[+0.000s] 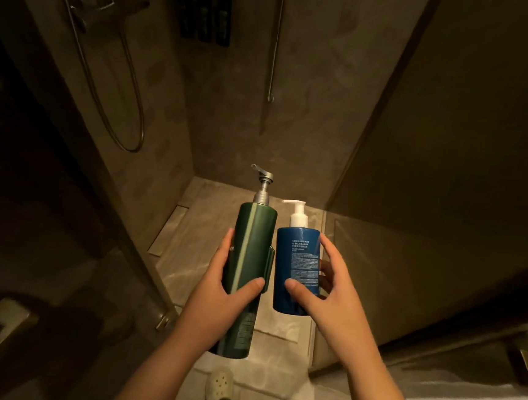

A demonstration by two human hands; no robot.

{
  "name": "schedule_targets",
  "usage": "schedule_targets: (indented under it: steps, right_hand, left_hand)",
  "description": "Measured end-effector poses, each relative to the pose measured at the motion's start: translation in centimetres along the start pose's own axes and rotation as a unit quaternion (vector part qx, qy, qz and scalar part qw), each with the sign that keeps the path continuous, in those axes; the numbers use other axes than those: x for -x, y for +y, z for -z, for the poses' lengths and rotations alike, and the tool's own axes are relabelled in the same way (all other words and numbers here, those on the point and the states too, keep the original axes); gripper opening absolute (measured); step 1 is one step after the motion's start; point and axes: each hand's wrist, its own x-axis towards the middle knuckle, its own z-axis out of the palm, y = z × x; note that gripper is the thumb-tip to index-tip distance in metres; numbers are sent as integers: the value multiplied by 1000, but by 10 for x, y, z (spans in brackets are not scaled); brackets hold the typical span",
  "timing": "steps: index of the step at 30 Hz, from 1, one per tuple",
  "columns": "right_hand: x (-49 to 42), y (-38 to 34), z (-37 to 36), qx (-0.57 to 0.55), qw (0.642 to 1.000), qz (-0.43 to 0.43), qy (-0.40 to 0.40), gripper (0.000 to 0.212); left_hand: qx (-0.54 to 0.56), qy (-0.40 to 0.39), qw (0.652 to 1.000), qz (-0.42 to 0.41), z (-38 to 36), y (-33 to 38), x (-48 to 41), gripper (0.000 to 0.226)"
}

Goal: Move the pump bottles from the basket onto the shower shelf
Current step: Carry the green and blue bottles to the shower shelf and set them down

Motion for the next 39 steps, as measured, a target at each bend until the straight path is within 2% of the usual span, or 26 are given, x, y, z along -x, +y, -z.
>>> schedule_targets:
  steps: [7, 16, 27, 39]
  right_hand:
    - [-105, -31, -33, 8, 999, 31, 26, 78]
    - [-188, -44, -66, -19, 999, 28, 2, 79]
    - [-326, -66, -103, -40, 986, 84, -139, 80]
    - [-515, -118, -72, -62, 955, 148, -250, 82]
  left_hand:
    - [21, 3, 1000, -22, 37, 13, -112, 85]
    - [18, 31, 999, -23, 77, 16, -182, 85]
    - [6, 172, 985, -17, 110, 24, -264, 86]
    - [-6, 288, 957, -21, 85, 80, -412, 86]
